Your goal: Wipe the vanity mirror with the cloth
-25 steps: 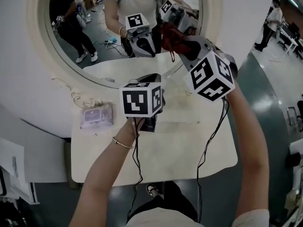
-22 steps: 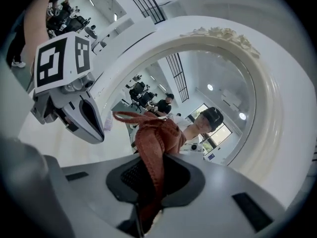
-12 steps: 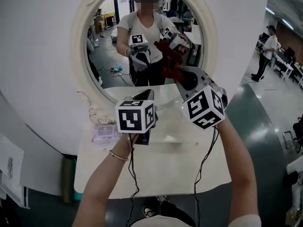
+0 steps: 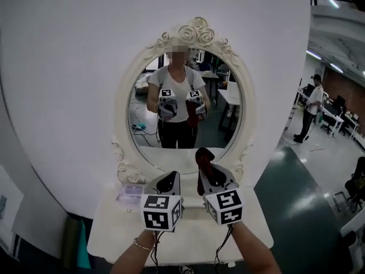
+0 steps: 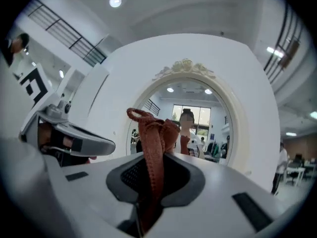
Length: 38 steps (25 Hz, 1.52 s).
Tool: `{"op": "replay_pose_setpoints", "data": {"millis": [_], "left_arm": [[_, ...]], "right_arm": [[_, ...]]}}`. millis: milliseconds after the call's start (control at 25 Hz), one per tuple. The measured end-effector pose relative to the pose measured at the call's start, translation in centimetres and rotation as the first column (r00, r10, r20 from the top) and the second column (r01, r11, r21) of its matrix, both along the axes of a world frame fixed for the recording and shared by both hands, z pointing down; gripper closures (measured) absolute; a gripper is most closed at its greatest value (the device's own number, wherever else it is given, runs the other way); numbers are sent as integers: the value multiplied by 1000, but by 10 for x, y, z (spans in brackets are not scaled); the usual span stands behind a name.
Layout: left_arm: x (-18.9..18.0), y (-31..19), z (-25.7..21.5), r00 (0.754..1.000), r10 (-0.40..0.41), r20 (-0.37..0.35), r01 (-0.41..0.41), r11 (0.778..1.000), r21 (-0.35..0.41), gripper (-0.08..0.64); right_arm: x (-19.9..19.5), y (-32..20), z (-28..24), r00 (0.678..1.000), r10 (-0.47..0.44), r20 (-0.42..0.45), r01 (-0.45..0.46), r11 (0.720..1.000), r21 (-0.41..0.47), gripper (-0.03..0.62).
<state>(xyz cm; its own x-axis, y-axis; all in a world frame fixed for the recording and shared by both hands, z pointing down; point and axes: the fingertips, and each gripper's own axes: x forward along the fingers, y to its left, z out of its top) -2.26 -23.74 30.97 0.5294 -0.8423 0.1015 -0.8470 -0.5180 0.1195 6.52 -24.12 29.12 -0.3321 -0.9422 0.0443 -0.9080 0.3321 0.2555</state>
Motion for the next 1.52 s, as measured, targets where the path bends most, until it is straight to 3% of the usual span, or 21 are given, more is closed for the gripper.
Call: {"op": "replay_pose_setpoints", "data": {"millis": [200, 440, 760, 1120, 1520], "left_arm": [[-17, 30, 53, 998, -61, -10, 60, 996, -64, 557], [-25, 54, 102, 992, -124, -22, 118, 978, -175, 557], [-8, 75, 120, 986, -165, -6, 159, 960, -231, 557], [10, 74, 107, 983, -180, 36, 183, 963, -198, 557], [16, 74, 116, 983, -184, 15, 182, 954, -237, 557]], "right_arm": [[2, 30, 65, 980, 73, 183, -48, 990, -136, 529], [5, 59, 118, 959, 138, 248, -72, 963, -259, 529], [17, 82, 137, 944, 125, 304, -31, 955, -296, 529], [44, 82, 129, 924, 112, 364, -5, 959, -282, 529], [44, 80, 127, 927, 60, 371, 54, 956, -288, 531]]}}
